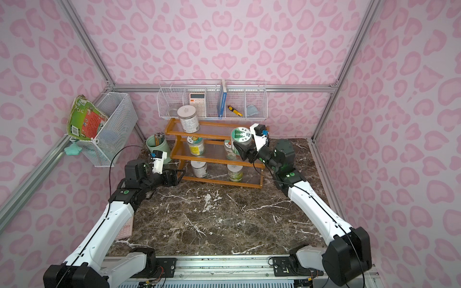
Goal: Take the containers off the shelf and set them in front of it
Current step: 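Pick up a container from the shelf, then place the container at the center of the board.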
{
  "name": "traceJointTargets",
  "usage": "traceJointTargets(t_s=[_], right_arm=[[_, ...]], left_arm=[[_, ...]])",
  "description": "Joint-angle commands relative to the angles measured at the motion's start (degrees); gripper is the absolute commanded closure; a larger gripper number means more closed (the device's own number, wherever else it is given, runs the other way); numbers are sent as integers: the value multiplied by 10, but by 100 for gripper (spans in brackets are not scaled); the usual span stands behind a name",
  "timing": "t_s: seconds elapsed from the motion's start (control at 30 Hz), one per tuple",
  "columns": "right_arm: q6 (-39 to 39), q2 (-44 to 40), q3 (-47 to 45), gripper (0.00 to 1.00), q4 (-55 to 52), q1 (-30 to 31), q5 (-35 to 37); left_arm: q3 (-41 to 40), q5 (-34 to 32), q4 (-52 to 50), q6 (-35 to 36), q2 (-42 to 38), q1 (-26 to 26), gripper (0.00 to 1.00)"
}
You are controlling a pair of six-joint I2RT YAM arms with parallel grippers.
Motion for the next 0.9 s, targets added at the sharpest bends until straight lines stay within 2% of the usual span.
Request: traceJointTargets(t_s=[0.0, 0.2, 0.4, 0.63, 0.87], right_arm=[[10, -59, -55, 31, 24, 20, 33], [17, -163, -160, 32, -4, 69, 80], [44, -216, -265, 32, 10, 79, 90], [75, -211, -367, 33, 89, 83, 110], [90, -175, -433, 35, 154, 85, 140]], left_arm=[[7, 8, -5, 0, -4, -2, 10], [17, 20, -16, -2, 3, -5, 10], [-7, 22, -6, -26, -29, -6, 8], [-27, 10, -21, -33, -71, -7, 7], [-32, 7, -27, -35, -77, -9, 6]])
